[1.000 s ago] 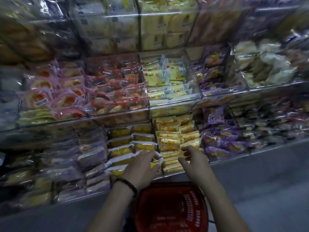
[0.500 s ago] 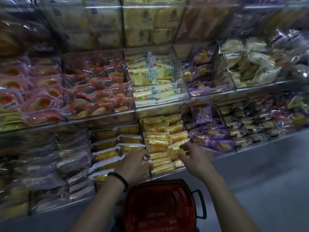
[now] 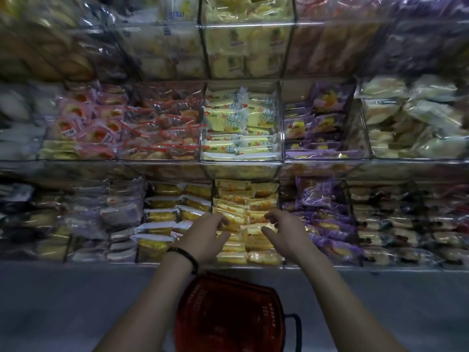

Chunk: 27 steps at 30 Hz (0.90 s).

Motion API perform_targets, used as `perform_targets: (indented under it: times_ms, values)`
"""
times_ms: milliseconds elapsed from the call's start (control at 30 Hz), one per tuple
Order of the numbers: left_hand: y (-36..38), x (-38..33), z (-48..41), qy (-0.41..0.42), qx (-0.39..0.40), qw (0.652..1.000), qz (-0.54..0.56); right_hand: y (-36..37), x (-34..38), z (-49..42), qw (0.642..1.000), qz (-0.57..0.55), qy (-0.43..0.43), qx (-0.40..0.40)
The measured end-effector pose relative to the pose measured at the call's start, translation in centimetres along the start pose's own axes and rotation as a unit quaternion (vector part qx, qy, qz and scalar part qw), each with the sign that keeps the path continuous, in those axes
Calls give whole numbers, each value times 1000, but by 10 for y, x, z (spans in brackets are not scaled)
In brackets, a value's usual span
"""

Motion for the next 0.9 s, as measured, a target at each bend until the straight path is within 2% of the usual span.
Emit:
perform_targets:
  times_ms: [100,267,433,533,667,767,900]
  values:
    - [-5,-12,-10,9,-15,999,-27,-2,8,0,1000,21,0,11]
    - [-8,-22,-30,58,17,995,-84,-5,19,-5,994,107,10,29]
    - [-8,-26,-56,71,21,988,-134,-9,8,-31,990,130,23,43]
    - [-8,-27,-77,49,29,987,-153,-12,-4,-51,991,128,13,24]
    - [-12,-21,-98,-11,0,986,-165,-10,-19,-77,986,159,-46,-29]
    - [-9,-17,-113,-53,-14,985,-164,-2,-31,-94,975,200,-92,-18]
    - [0,-22,-137,-55,-18,983,-175,5,-37,-117,971,211,-114,19]
Point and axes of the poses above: each hand's wrist, its own z-axis away from the middle knuckle, its own y-axis out of the palm, x = y × z, the point moved 5 cm from there along -z, towards the middle knuckle, and after that the axes turned 3 degrees about -x, right-handed, at the moved point
